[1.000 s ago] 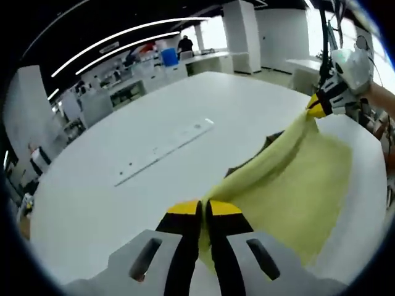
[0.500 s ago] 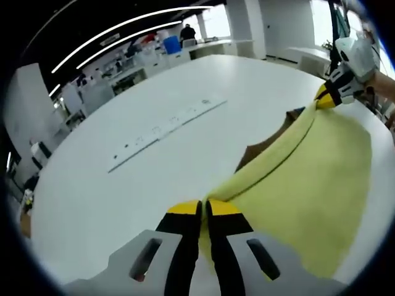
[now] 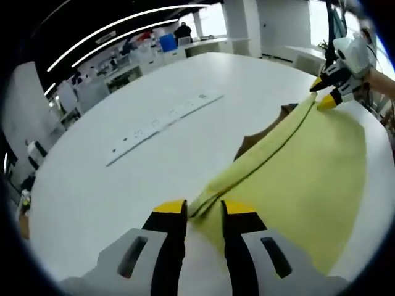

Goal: Fold the garment on the visible template until the final outline fits inside the template.

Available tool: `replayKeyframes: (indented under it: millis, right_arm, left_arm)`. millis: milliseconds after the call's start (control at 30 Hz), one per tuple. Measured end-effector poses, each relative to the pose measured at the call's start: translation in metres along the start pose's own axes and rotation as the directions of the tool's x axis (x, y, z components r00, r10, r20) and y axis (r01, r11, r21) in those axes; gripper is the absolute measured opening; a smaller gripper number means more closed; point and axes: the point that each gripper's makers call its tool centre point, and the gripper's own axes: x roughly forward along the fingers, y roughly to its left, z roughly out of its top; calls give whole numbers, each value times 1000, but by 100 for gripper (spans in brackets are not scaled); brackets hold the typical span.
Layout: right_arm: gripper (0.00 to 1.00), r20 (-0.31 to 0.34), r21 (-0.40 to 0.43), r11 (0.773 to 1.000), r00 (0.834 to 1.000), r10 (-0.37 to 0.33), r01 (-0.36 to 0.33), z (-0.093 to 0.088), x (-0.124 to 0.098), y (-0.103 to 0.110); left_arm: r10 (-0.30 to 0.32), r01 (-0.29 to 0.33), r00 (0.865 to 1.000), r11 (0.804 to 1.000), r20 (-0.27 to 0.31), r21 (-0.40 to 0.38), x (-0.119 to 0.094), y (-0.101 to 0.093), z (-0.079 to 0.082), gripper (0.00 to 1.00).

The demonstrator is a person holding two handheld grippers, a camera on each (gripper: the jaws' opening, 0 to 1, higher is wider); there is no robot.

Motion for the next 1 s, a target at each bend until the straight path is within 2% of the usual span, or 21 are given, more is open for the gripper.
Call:
replayKeyframes:
  millis: [100,200,267,333,367,400,467,500,567,600,700,733,767,833,900,967,1000]
  right_arm:
    - [23,-23,-33,999,999,-27,26,-6,2,-5]
    - [17,-11,-41,998,999,-38,38,-6,3,-7]
    - [9,0,-66,996,998,-61,61,-6,4,-11]
    - [0,-21,-105,992,997,-74,71,-10,5,-12]
    - [0,-16,-120,989,996,-85,83,-10,5,-14]
    - [0,-6,-118,989,996,-86,84,-8,5,-14]
    - [0,30,-60,993,995,-96,97,-2,4,-19]
    - [0,41,0,996,995,-91,91,0,4,-20]
    - [0,76,115,990,993,-86,77,5,4,-23]
    - [0,105,195,979,992,-75,53,9,5,-24]
    - [0,106,341,940,992,-67,27,8,6,-27]
    - [0,103,365,930,992,-73,31,7,6,-29]
    - [1,97,398,915,990,-107,60,5,7,-34]
    - [5,87,384,918,985,-147,103,4,6,-39]
    - [9,75,340,934,986,-149,115,4,5,-38]
    - [15,79,350,931,987,-141,105,5,2,-35]
    - [19,89,382,920,988,-125,82,7,0,-31]
  left_arm:
    - [3,-3,1000,999,-8,34,-1,1,-2,20]
    - [15,-15,1000,998,-9,53,1,5,-3,18]
    - [27,-26,1000,998,-5,64,1,8,-3,14]
    - [41,-41,999,996,5,74,3,10,-1,8]
    - [50,-51,999,993,12,104,4,11,1,3]
    - [55,-57,998,991,19,121,4,11,3,3]
    - [64,-68,997,991,38,115,4,13,7,2]
    - [68,-73,996,993,51,93,4,14,10,1]
    - [59,-60,997,998,55,6,7,15,10,1]
    - [63,-60,996,997,57,-54,8,17,10,1]
    - [88,-75,993,984,77,-162,11,24,10,2]
    - [84,-61,993,965,80,-253,13,24,10,2]
    - [65,-40,994,961,84,-275,14,22,11,3]
    - [81,-54,992,965,94,-257,13,27,13,6]
    - [107,-87,991,974,86,-211,9,29,13,11]
    - [113,-94,990,976,89,-197,6,29,14,17]
    - [112,-93,990,976,86,-196,5,29,13,19]
